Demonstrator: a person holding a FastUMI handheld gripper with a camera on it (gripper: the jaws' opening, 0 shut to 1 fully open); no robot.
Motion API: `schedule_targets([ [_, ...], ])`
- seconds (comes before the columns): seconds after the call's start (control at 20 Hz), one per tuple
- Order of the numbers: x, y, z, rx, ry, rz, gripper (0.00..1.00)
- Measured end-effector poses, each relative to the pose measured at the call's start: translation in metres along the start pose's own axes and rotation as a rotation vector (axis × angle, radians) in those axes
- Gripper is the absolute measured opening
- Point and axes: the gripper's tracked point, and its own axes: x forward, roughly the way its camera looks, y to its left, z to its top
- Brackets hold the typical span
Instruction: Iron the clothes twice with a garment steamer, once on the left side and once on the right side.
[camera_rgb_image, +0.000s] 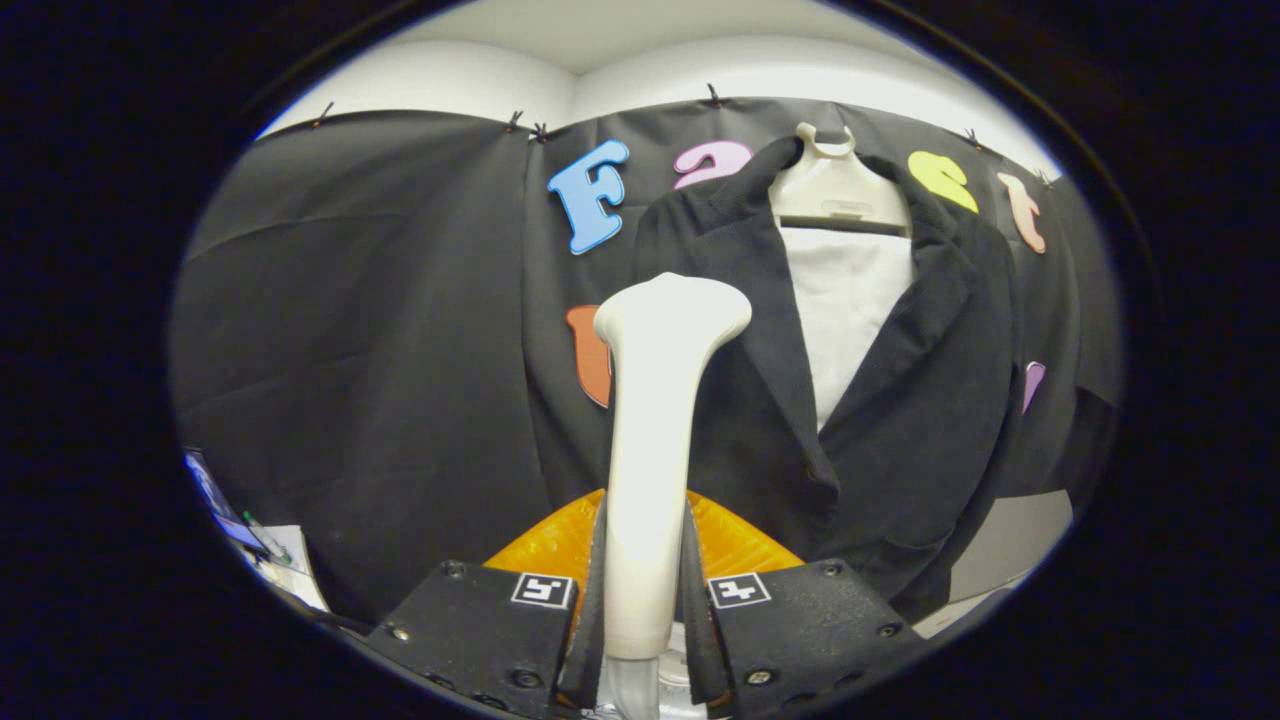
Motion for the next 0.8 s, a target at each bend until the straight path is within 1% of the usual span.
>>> schedule_targets([
  [0.2, 0.011, -0.017, -0.024, 0.021, 0.049, -0.023, 0.36],
  [0.4, 0.005, -0.03, -0.051, 0.021, 0.089, -0.036, 0.36],
  [0.8, 0.005, -0.043, -0.102, 0.052, 0.179, -0.033, 0.36],
])
